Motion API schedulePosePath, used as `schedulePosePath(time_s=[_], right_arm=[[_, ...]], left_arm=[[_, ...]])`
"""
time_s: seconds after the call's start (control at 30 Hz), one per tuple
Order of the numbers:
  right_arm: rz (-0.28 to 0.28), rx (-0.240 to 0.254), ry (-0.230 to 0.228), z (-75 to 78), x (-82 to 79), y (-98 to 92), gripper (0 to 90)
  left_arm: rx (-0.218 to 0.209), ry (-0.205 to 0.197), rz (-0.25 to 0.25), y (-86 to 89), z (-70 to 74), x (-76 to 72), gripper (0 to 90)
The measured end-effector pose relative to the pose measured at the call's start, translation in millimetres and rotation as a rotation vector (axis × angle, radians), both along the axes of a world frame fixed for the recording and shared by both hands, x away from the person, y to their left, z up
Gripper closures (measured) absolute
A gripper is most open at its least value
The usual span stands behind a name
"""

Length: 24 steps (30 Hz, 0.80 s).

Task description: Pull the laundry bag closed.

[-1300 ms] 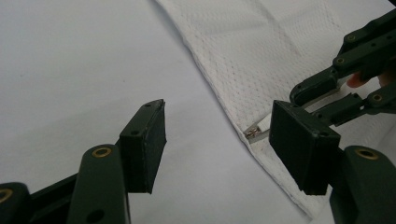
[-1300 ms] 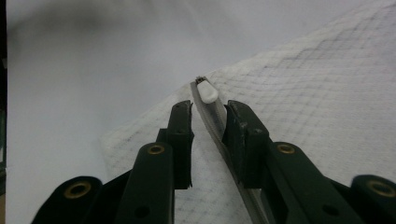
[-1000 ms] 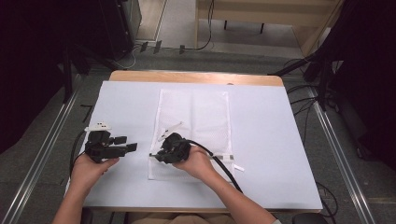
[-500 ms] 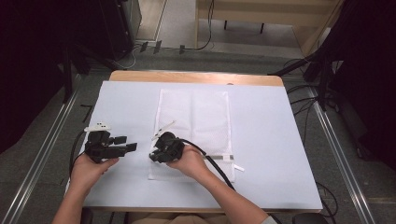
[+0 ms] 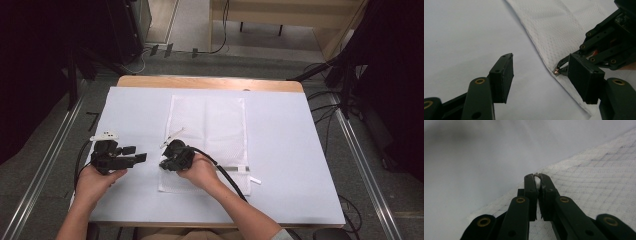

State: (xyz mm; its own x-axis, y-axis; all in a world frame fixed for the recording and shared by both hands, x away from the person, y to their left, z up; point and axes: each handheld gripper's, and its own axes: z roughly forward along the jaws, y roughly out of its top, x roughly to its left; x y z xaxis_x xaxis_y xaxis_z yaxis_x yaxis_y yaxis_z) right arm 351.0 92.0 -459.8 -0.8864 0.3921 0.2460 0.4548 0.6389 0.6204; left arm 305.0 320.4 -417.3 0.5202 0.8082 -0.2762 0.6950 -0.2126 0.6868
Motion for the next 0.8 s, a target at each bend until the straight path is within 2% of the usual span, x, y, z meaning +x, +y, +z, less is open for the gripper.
schedulePosePath(time_s=[0.3, 0.53, 0.63, 0.7, 0.8], right_arm=[[0.022, 0.028, -0.046, 10.9, -0.9, -5.6, 87.5], [0.011, 0.069, -0.044, 23.9, 0.6, -14.6, 87.5], [0.007, 0.075, -0.044, 25.5, 0.3, -14.3, 87.5], [0.010, 0.076, -0.054, 27.0, -0.2, -14.8, 87.5], [0.000, 0.086, -0.055, 31.0, -0.1, -15.6, 87.5]], left_arm=[[-0.004, 0.013, -0.037, -6.1, -2.4, -0.2, 40.1], [-0.019, 0.028, -0.079, -13.3, -4.4, -1.2, 41.2], [0.000, 0.040, -0.102, -18.3, -5.4, -0.8, 41.1], [-0.011, 0.052, -0.104, -21.1, -6.4, -0.5, 41.3], [0.002, 0.059, -0.130, -25.7, -7.9, -0.7, 41.5]])
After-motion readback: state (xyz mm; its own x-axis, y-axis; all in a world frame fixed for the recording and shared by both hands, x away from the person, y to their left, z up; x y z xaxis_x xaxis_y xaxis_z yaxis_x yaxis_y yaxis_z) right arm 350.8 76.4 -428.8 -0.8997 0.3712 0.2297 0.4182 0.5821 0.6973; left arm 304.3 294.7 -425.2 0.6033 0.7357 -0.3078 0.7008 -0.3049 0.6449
